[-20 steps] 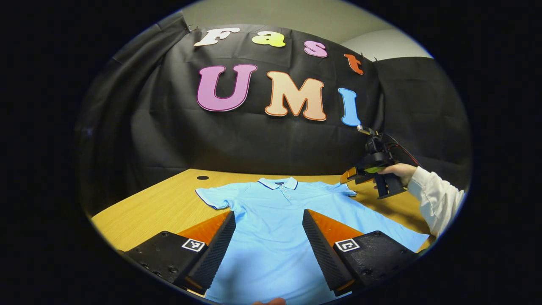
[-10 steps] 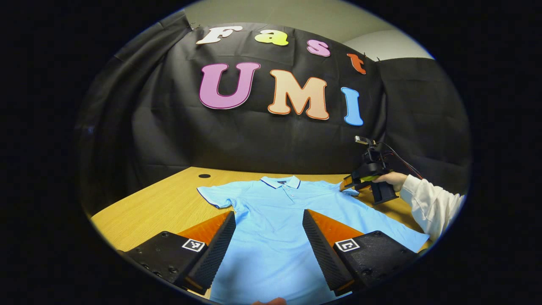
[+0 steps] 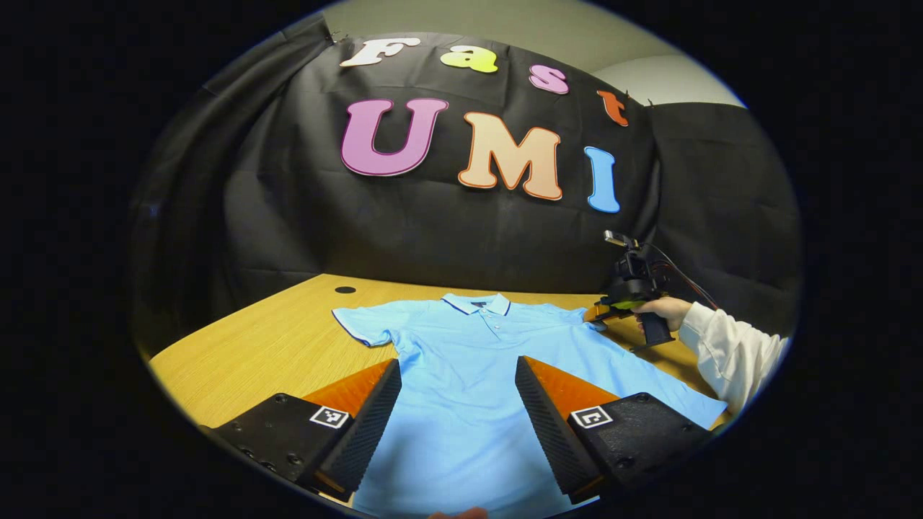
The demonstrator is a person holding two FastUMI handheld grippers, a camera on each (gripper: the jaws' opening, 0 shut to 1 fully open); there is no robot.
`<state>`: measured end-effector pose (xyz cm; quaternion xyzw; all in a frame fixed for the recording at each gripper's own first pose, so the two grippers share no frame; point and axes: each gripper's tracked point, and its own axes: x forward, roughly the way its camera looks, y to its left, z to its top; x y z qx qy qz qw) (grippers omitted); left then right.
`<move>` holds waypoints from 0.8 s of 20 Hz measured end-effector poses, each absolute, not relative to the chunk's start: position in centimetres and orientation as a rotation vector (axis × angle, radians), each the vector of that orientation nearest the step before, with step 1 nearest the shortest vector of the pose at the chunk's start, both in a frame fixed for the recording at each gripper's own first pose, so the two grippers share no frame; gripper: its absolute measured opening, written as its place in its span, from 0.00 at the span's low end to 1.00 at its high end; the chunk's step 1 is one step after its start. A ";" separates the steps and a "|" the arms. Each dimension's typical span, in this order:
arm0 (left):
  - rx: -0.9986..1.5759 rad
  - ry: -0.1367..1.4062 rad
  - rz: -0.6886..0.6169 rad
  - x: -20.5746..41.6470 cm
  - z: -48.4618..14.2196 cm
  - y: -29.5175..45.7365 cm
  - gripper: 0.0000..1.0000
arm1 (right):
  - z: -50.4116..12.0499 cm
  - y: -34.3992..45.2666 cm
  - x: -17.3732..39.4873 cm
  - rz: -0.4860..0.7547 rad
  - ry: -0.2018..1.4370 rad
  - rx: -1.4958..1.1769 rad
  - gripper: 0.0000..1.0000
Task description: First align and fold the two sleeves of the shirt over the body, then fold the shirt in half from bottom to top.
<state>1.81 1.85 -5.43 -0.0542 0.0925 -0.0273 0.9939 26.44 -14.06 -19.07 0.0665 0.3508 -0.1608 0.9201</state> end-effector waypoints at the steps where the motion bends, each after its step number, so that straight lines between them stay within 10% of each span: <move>1: -0.108 0.185 -0.049 1.9 -5.4 2.1 0.95 | -19.1 -13.6 26.5 -0.322 0.718 0.153 0.03; 16: -0.080 0.142 -0.040 1.4 -3.8 2.4 0.95 | -14.3 3.2 27.1 0.201 0.597 0.440 0.02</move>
